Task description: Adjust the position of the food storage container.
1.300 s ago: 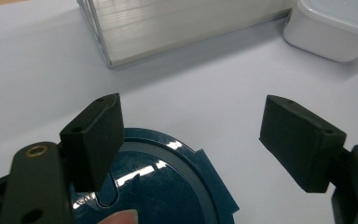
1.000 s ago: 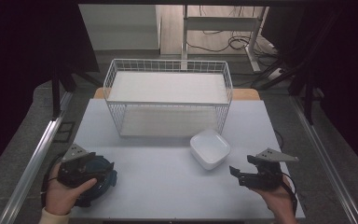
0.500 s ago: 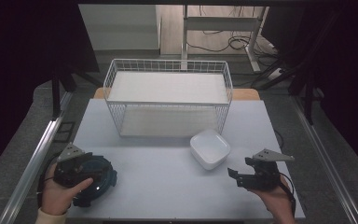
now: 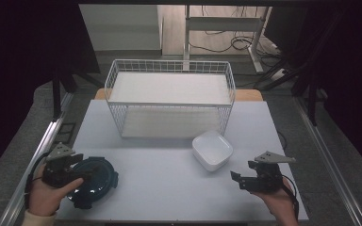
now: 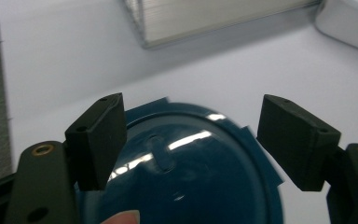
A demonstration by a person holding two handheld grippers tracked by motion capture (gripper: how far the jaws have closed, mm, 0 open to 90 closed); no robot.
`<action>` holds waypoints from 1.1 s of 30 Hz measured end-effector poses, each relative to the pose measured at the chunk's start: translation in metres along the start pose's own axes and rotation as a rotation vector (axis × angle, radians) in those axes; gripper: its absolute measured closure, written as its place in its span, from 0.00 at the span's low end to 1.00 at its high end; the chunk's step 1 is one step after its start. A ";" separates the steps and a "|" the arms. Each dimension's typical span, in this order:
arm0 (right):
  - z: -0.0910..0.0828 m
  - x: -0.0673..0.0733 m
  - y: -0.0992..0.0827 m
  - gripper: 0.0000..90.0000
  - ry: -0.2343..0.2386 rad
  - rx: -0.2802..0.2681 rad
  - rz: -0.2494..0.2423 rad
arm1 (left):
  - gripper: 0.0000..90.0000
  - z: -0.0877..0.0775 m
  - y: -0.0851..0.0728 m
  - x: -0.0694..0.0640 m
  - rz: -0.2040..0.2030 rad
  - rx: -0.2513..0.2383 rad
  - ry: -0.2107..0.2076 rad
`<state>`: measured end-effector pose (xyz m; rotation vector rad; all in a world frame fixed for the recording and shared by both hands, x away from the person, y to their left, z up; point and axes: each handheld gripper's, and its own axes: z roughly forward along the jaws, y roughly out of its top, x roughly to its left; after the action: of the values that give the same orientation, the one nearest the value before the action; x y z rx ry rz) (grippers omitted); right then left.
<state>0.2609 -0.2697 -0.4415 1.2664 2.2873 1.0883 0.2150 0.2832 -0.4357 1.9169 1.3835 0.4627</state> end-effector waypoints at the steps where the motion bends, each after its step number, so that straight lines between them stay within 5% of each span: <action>1: 0.000 0.000 0.000 0.23 -0.002 0.000 0.003 | 0.27 -0.003 0.000 0.003 -0.004 0.000 0.005; 10: -0.002 0.002 -0.002 0.23 -0.023 0.009 0.005 | 0.34 -0.019 -0.010 0.030 -0.027 0.031 0.042; 17: -0.001 0.000 -0.004 0.24 -0.032 0.022 0.008 | 0.44 -0.018 -0.030 0.060 -0.093 0.091 0.082; 26: 0.002 0.001 -0.005 0.24 -0.041 0.038 0.006 | 0.58 -0.016 -0.040 0.072 -0.120 0.128 0.096; 33: 0.003 0.001 -0.007 0.24 -0.056 0.058 0.003 | 0.82 -0.014 -0.045 0.082 -0.159 0.176 0.097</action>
<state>0.2574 -0.2696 -0.4489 1.3050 2.2919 0.9817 0.2054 0.3716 -0.4681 1.9237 1.6739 0.3711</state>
